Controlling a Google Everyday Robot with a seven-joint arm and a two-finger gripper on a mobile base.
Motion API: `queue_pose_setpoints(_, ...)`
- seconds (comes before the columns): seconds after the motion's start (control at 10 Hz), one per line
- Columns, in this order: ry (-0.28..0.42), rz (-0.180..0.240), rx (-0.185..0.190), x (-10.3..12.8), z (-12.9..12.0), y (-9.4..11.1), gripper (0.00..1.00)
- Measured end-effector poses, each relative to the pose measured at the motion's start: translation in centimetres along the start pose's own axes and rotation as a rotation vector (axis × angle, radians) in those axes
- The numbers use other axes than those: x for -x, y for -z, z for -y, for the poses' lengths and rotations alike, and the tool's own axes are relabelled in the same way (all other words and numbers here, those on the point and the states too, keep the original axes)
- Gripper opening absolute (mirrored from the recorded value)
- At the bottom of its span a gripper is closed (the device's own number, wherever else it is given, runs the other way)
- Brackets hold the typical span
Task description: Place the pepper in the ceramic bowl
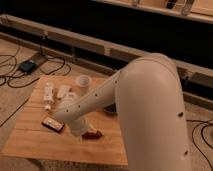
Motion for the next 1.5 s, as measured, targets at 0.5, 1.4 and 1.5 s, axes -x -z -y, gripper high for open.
queue_pose_setpoints(0.5,0.008,-0.018,-0.019,0.9,0.3,-1.6,0.65)
queue_pose_setpoints(1.4,-0.014,-0.066,-0.028,1.3,1.0,-3.5,0.21)
queue_pose_setpoints(1.5,-0.031,-0.077,-0.021,1.2,1.1,-3.5,0.1)
